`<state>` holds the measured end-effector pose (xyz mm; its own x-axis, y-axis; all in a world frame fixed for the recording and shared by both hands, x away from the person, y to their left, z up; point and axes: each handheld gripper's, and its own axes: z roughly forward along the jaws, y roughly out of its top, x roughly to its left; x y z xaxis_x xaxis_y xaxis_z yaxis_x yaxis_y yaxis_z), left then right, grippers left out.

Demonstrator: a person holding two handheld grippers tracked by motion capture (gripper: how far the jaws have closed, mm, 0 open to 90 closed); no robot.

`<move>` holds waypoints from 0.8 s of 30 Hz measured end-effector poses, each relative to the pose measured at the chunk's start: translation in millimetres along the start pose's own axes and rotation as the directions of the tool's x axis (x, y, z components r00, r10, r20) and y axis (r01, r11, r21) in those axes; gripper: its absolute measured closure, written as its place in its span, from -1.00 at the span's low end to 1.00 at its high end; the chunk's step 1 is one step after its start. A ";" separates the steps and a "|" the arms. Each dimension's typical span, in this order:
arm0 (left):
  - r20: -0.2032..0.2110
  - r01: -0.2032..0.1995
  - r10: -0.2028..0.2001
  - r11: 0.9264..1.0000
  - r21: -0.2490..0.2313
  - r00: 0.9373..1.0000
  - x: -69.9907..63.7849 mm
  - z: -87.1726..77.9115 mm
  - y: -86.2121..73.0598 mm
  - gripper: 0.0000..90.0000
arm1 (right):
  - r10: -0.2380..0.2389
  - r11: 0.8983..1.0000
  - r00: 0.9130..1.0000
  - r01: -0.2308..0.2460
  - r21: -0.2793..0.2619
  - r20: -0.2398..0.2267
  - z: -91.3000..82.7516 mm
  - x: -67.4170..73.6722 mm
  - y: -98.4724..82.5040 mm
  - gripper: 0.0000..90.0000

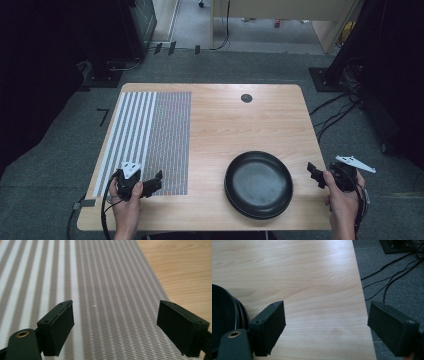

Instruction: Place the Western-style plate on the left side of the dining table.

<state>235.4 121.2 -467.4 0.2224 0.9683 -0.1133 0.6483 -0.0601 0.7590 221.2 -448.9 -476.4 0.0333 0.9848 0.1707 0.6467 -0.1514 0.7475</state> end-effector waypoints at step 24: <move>0.170 -0.073 0.073 0.997 -0.008 0.983 -69.1 14.2 8.4 -0.68 | 0.032 0.999 0.997 -0.034 -0.027 -0.065 -4.4 18.5 -11.4 -0.54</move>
<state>235.9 50.4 -462.2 0.3897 0.9061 -0.1645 0.6243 -0.1287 0.7705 211.1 -429.3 -478.9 0.0040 0.9718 0.2358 0.6241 -0.1867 0.7587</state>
